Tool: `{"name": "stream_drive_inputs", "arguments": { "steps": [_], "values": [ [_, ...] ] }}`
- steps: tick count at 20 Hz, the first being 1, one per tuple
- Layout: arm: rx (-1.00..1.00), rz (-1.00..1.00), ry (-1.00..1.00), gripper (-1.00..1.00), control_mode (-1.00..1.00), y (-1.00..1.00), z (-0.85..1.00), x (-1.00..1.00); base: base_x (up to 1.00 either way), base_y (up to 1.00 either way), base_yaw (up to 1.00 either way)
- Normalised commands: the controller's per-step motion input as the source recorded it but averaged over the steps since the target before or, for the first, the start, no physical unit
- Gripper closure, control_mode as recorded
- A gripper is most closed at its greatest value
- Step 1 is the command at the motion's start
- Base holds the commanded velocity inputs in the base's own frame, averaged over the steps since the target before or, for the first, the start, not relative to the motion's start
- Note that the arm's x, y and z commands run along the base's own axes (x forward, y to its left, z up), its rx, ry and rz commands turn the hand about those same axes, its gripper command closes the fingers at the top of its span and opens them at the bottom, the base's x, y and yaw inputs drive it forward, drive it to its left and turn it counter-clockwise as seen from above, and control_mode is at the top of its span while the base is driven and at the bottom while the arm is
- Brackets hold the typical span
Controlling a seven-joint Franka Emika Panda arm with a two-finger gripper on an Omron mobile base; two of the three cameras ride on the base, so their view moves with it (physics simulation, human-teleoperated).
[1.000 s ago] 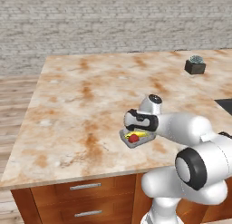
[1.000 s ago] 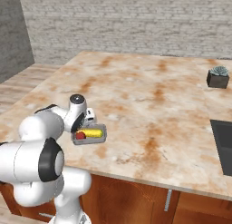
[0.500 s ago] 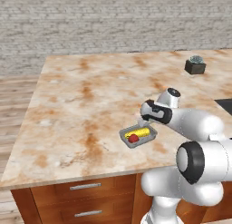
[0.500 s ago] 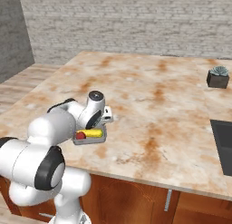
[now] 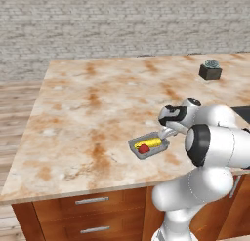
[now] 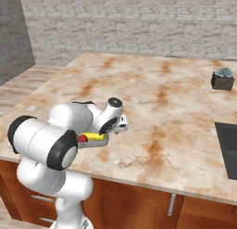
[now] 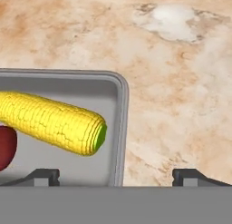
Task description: Take the bell pepper and corn out of the freezer and place them in the tupperware container on the counter. Then put the tupperware containing the vegetables back in the freezer.
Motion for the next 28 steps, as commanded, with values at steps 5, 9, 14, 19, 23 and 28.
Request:
{"name": "stream_drive_inputs", "arguments": {
  "steps": [5,9,14,19,23,28],
  "values": [
    [0.01,0.0,0.08,-1.0,-1.0,-0.05,-0.26,0.32,0.0,0.0,0.0],
    [0.0,0.0,0.05,-1.0,-1.0,-0.1,-0.41,0.15,0.0,0.0,0.0],
    [0.0,0.0,0.0,-1.0,-1.0,-0.03,-0.29,0.16,0.0,0.0,0.0],
    [0.0,0.0,0.01,-1.0,-1.0,-0.08,-0.66,-0.13,0.0,0.0,0.0],
    [0.0,0.0,0.0,-1.0,-1.0,-0.16,-0.47,-0.36,0.0,0.0,0.0],
    [0.0,0.0,0.0,-1.0,-1.0,-0.01,-0.25,-0.7,0.0,0.0,0.0]
  ]
}}
